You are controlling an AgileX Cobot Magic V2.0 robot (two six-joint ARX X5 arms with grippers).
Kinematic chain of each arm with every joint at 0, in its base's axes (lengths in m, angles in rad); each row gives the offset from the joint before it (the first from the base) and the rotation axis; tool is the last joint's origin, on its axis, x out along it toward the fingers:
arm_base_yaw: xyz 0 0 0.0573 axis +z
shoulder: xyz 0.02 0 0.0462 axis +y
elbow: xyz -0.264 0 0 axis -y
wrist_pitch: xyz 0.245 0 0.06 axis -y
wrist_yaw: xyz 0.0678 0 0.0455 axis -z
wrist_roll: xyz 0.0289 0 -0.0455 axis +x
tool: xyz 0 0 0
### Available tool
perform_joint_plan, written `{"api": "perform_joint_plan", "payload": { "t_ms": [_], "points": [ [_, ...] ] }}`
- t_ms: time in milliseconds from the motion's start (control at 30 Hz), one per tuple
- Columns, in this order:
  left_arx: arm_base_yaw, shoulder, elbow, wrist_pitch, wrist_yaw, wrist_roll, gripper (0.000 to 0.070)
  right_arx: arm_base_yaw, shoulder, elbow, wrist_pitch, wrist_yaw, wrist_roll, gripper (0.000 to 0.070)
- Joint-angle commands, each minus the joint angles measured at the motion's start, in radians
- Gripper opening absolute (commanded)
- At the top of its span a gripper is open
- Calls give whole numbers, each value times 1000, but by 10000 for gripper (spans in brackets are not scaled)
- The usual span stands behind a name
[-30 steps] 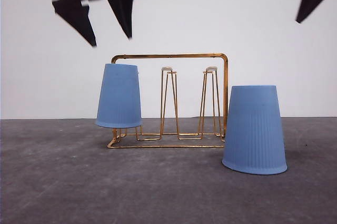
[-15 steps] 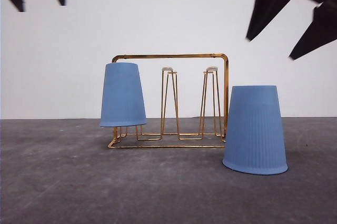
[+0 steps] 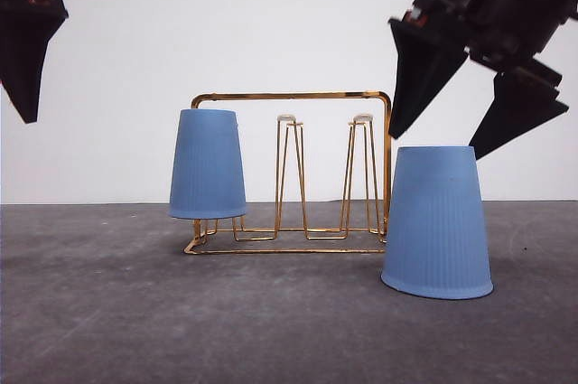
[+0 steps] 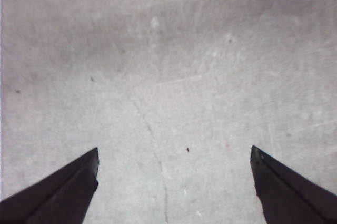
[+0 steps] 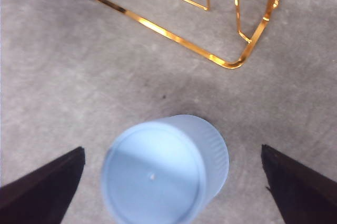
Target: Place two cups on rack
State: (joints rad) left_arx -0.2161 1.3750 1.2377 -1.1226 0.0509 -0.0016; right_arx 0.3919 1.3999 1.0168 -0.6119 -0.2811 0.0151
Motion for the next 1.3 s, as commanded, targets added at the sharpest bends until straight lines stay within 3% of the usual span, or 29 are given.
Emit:
{"api": "perform_joint_plan", "payload": {
  "t_ms": [0, 200, 367, 433, 667, 1000, 1267],
  "points": [
    [0, 12, 12, 13, 2, -12, 553, 17, 33, 15, 5, 2, 3, 689],
    [0, 12, 12, 19, 2, -20, 553, 31, 86, 15, 12, 3, 10, 669],
    [0, 12, 12, 20, 2, -28, 553, 32, 98, 15, 6, 3, 11, 413],
    [0, 12, 12, 20, 2, -29, 553, 33, 98, 16, 6, 1, 11, 372],
    [0, 12, 12, 23, 2, -29, 553, 33, 86, 66, -28, -10, -7, 372],
    [0, 12, 12, 40, 2, -29, 553, 33, 27, 462, -268, -5, -81, 372],
    [0, 12, 12, 46, 2, -29, 553, 33, 37, 580, -248, 16, -94, 373]
  ]
}}
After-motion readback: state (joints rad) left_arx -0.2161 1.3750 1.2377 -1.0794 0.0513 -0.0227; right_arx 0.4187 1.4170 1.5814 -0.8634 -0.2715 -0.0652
